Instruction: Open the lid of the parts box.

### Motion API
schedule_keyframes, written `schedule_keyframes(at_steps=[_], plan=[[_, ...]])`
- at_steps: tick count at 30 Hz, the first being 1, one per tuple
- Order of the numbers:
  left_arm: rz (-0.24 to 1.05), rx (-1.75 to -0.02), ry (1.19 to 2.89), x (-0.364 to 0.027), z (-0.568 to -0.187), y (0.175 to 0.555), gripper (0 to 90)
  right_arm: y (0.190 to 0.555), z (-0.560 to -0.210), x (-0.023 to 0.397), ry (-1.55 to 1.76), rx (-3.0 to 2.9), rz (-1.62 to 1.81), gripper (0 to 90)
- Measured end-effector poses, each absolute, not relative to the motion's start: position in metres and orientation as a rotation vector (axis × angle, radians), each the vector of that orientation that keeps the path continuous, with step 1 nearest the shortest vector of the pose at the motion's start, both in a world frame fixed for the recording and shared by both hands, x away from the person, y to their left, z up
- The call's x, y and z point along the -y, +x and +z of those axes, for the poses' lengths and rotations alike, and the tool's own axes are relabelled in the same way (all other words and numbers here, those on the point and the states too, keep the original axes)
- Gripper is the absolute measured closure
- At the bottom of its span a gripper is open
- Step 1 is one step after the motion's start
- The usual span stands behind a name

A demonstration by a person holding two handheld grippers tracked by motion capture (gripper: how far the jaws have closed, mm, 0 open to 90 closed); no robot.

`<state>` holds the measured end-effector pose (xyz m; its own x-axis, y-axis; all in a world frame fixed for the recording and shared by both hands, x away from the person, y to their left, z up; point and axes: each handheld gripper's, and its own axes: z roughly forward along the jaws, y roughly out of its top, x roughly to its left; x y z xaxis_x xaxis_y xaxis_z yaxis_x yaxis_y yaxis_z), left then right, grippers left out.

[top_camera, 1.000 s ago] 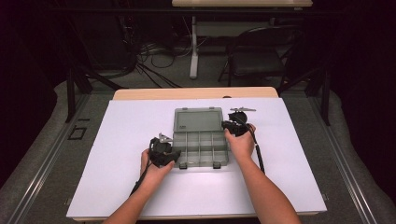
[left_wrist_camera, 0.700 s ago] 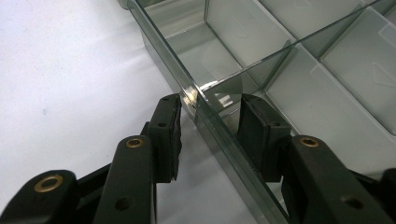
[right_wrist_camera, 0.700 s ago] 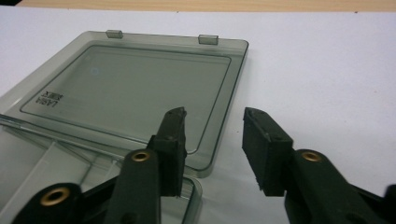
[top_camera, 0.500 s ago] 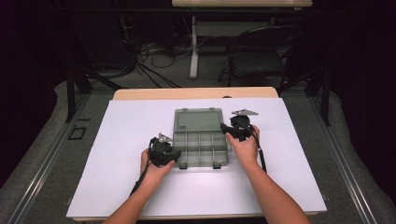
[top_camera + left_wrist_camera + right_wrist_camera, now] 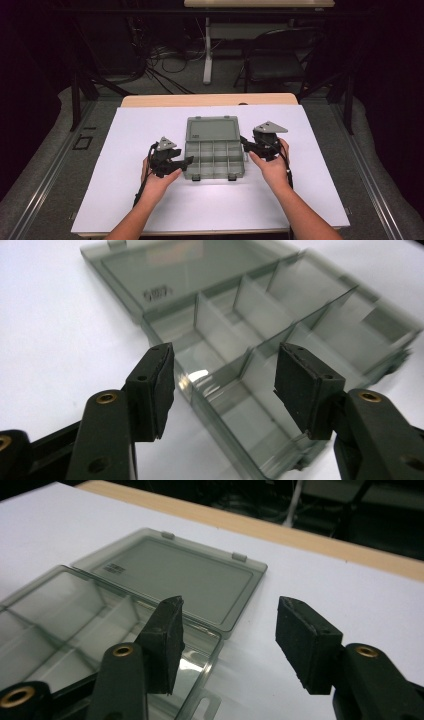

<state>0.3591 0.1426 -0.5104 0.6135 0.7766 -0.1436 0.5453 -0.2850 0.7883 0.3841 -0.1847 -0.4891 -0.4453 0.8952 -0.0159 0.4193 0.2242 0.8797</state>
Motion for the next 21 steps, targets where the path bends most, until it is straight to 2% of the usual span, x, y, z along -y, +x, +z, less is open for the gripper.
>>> schedule_keyframes(at_steps=[6, 12, 17, 21], plan=[[0.395, -0.976, 1.957, -0.157, -0.487, 0.348, 40.6, 0.354, -0.475, 0.196, 1.109, -1.937, 1.176, 43.7], [0.36, -0.97, 1.895, -0.174, -0.475, 0.338, 36.4, 0.331, -0.471, 0.207, 1.127, -1.948, 1.202, 40.8], [0.3, -0.988, 1.815, -0.195, -0.471, 0.329, 32.2, 0.309, -0.471, 0.215, 1.141, -1.954, 1.212, 33.6], [0.326, -1.005, 1.784, -0.208, -0.469, 0.321, 29.4, 0.295, -0.474, 0.224, 1.13, -1.936, 1.189, 27.8]])
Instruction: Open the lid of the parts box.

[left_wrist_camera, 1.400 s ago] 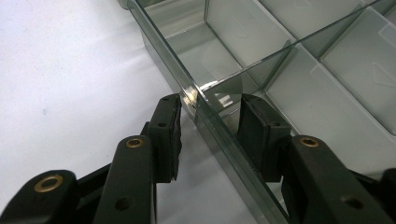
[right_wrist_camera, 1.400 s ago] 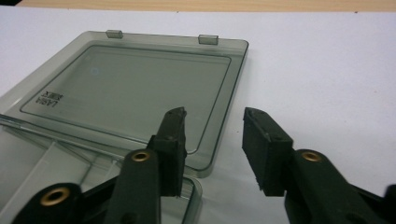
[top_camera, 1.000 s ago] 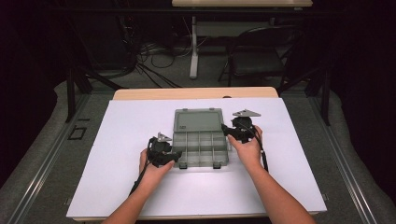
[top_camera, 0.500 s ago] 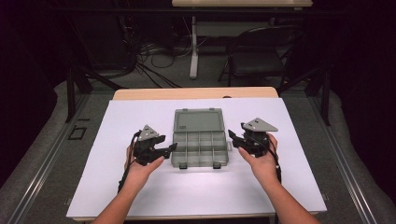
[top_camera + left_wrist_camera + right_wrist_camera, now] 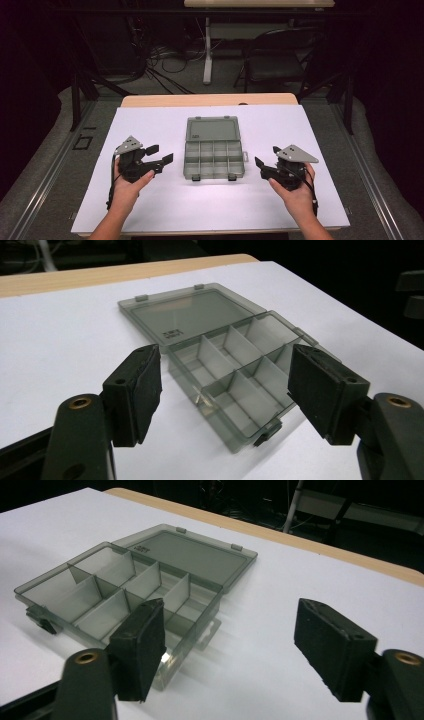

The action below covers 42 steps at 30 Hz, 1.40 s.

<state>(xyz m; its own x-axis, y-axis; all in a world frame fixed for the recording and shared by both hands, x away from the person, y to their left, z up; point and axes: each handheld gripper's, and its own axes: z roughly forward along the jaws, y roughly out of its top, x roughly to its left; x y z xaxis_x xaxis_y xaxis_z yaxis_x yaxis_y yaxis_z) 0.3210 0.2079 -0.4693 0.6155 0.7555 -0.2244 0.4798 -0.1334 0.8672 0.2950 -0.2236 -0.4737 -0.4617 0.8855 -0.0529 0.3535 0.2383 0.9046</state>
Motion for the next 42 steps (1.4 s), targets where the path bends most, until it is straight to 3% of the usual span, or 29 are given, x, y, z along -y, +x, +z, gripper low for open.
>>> schedule_keyframes(at_steps=[4, 6, 20, 23, 42], plan=[[0.345, -1.005, 1.791, -0.22, -0.471, 0.314, 24.7, 0.284, -0.476, 0.234, 1.167, -1.934, 1.212, 23.1], [0.342, -0.992, 1.781, -0.226, -0.472, 0.309, 18.7, 0.276, -0.478, 0.241, 1.173, -1.929, 1.213, 14.9], [0.403, -0.985, 1.753, -0.254, -0.499, 0.295, 11.0, 0.266, -0.507, 0.264, 1.278, -1.891, 1.202, 4.9], [0.4, -1.002, 1.744, -0.259, -0.509, 0.297, 4.1, 0.266, -0.516, 0.267, 1.258, -1.893, 1.17, 0.0], [0.431, -1.039, 1.736, -0.274, -0.531, 0.301, 0.9, 0.273, -0.535, 0.268, 1.201, -1.917, 1.097, 0.0]])
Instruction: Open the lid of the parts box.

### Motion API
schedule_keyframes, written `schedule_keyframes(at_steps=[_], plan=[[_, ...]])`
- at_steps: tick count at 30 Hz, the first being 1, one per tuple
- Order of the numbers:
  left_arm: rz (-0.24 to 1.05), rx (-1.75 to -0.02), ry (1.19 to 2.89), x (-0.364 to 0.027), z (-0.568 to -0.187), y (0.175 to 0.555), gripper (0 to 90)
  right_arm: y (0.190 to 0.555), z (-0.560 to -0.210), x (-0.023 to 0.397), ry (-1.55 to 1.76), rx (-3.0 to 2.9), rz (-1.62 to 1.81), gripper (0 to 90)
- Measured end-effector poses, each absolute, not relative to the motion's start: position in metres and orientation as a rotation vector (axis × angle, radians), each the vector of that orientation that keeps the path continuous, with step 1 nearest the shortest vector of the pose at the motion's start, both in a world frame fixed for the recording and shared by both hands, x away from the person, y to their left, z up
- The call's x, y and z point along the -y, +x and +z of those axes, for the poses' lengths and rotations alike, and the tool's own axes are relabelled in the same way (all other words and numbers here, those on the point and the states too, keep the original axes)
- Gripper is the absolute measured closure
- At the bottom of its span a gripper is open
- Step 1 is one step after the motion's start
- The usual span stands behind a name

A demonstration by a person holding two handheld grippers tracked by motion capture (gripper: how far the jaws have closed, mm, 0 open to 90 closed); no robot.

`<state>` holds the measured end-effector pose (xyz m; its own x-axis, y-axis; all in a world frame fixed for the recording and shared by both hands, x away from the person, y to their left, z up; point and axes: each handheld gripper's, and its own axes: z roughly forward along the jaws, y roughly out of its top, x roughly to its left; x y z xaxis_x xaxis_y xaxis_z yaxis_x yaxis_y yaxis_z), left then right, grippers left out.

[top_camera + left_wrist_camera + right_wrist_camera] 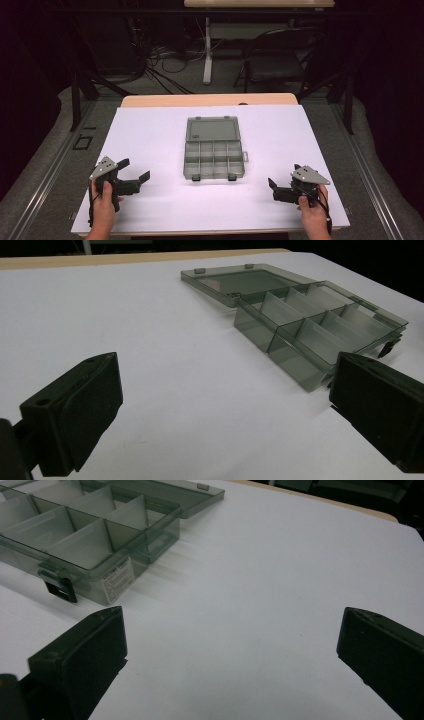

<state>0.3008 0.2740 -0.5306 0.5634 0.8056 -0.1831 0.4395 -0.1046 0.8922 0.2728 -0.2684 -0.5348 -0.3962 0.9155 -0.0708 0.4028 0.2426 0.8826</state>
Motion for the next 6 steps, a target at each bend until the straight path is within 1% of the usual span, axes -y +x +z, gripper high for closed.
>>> schedule_keyframes(at_steps=[6], plan=[[0.438, -1.04, 1.746, -0.2758, -0.5317, 0.3019, 0.9, 0.2764, -0.5384, 0.2756, 1.258, -1.913, 1.098, 0.0]])
